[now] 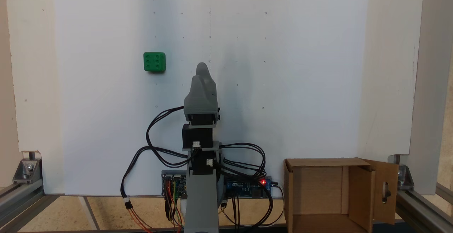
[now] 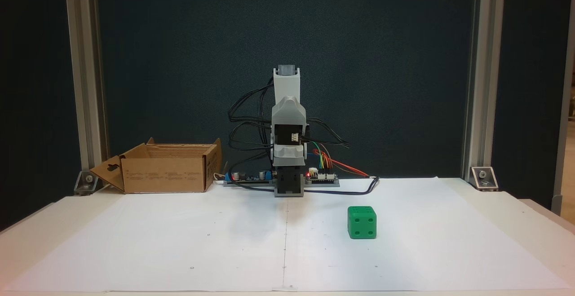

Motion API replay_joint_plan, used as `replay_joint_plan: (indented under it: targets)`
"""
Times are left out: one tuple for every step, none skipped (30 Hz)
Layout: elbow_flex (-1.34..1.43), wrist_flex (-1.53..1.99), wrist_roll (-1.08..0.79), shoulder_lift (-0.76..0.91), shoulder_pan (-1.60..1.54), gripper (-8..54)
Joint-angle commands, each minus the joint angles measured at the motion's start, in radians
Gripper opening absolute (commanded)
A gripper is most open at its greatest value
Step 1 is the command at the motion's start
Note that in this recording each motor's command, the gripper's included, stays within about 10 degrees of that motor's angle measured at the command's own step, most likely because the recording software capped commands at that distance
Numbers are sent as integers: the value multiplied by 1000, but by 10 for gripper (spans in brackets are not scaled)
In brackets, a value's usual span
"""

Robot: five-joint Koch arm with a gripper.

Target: Grasp a green dice and put it in the bin.

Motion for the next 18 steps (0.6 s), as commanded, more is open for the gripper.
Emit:
replay_joint_plan:
  targets:
    - [48,175,-40,112,77,442]
    - [48,190,-40,112,77,442]
    - [48,256,-40,112,77,442]
    - [48,325,-40,112,77,442]
    - [48,392,-40,112,77,442]
    - [48,405,-40,112,77,442]
    - [48,403,-38,112,77,442]
    - [48,403,-38,112,77,442]
    - [48,402,-38,112,77,442]
    - [48,402,-38,112,77,442]
    - [48,402,-38,112,77,442]
    - [48,402,-38,112,77,442]
    - [48,402,-40,112,77,442]
    - [48,402,-40,112,78,442]
    - [48,402,-38,112,77,442]
    - [48,402,-38,112,77,442]
    - [48,400,-38,112,77,442]
    - [48,399,-38,114,77,442]
